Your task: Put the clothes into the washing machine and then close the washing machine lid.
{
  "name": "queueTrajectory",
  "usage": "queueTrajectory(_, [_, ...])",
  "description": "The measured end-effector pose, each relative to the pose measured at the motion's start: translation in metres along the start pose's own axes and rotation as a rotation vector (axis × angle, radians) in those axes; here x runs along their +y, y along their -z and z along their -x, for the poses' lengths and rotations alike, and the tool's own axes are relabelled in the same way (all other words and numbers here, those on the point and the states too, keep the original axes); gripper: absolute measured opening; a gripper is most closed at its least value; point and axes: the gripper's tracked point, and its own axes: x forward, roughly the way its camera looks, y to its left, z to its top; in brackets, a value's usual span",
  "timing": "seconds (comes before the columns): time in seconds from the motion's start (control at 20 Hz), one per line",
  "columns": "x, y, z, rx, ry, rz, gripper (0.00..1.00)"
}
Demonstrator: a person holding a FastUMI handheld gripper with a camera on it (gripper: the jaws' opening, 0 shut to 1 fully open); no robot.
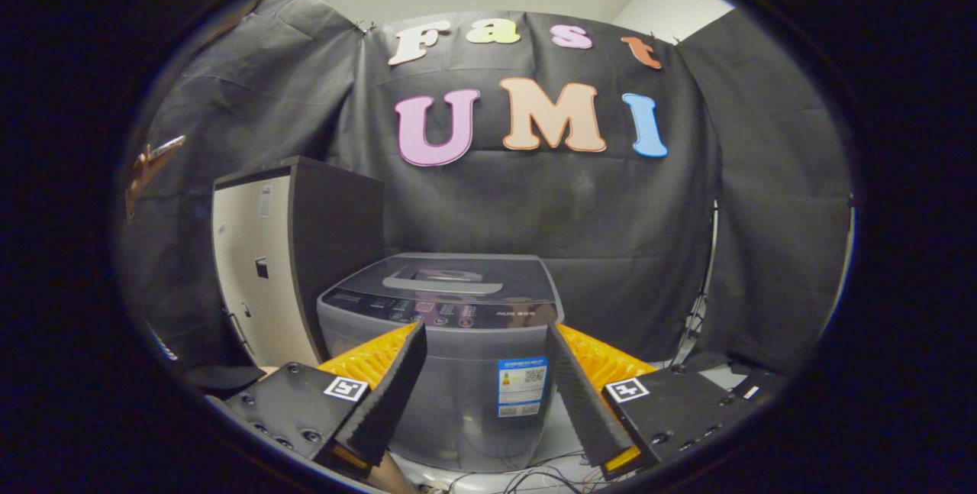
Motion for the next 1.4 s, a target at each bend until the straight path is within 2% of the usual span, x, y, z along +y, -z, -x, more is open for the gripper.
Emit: queueTrajectory(1.4, [-0.0022, -0.0028, 0.0009, -0.007, 0.012, 0.000, 0.97])
